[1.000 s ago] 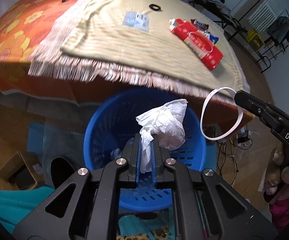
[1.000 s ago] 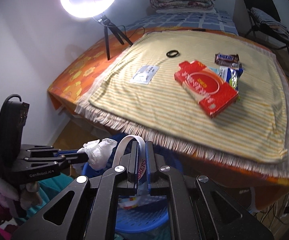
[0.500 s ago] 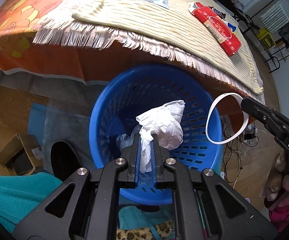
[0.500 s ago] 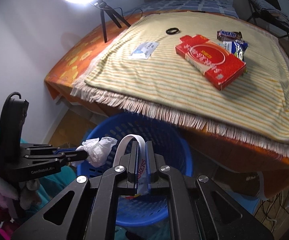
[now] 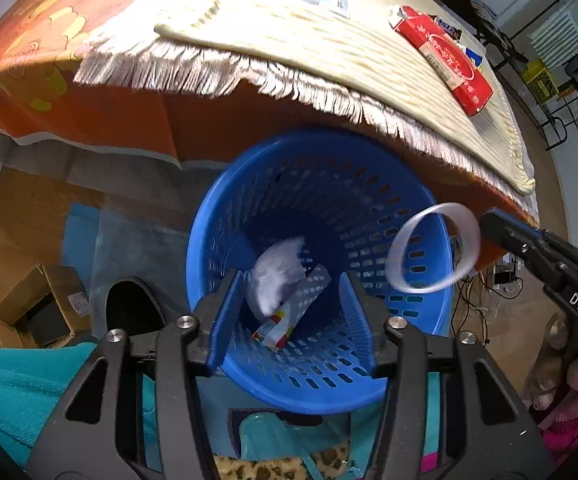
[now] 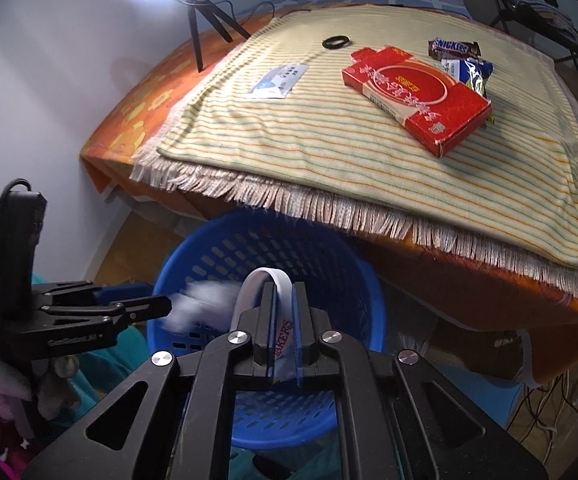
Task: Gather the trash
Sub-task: 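Move both items over the wastebasket and release them from both grippers, then move both grippers back over the bed toward the remaining items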
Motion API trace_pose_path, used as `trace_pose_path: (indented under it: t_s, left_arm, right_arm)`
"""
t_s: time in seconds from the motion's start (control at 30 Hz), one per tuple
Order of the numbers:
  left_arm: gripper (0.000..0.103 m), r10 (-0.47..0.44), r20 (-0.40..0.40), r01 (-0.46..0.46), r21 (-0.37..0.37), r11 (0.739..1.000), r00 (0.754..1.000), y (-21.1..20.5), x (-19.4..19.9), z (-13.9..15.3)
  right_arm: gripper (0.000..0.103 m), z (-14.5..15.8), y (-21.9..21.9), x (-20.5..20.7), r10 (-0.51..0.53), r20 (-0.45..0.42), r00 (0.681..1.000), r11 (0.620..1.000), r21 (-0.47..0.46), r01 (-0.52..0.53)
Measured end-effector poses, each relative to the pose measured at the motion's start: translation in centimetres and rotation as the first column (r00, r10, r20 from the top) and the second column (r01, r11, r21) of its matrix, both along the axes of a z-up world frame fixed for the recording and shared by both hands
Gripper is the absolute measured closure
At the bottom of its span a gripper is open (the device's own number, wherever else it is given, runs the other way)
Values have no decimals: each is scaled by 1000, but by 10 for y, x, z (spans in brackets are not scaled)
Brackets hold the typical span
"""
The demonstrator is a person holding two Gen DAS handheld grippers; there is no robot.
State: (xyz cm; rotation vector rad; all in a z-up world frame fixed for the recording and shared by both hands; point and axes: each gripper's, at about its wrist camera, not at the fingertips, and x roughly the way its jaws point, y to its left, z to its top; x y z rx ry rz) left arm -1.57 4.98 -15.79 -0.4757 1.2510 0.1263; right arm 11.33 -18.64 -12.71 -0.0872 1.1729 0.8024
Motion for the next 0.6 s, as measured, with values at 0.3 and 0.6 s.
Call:
trace_pose_path:
  t_s: [0.3, 0.6]
  left_arm:
    - [52, 8, -2, -8, -4, 1000, 1000, 2, 1, 0]
    - [43, 1, -3, -1, -12, 1000, 1000, 1, 3, 3]
  right_arm:
    - [51, -1, -2, 0, -16, -10, 1000, 1000, -4, 16]
    - [50, -3, -3, 2, -22, -21, 1000, 1000, -19, 22]
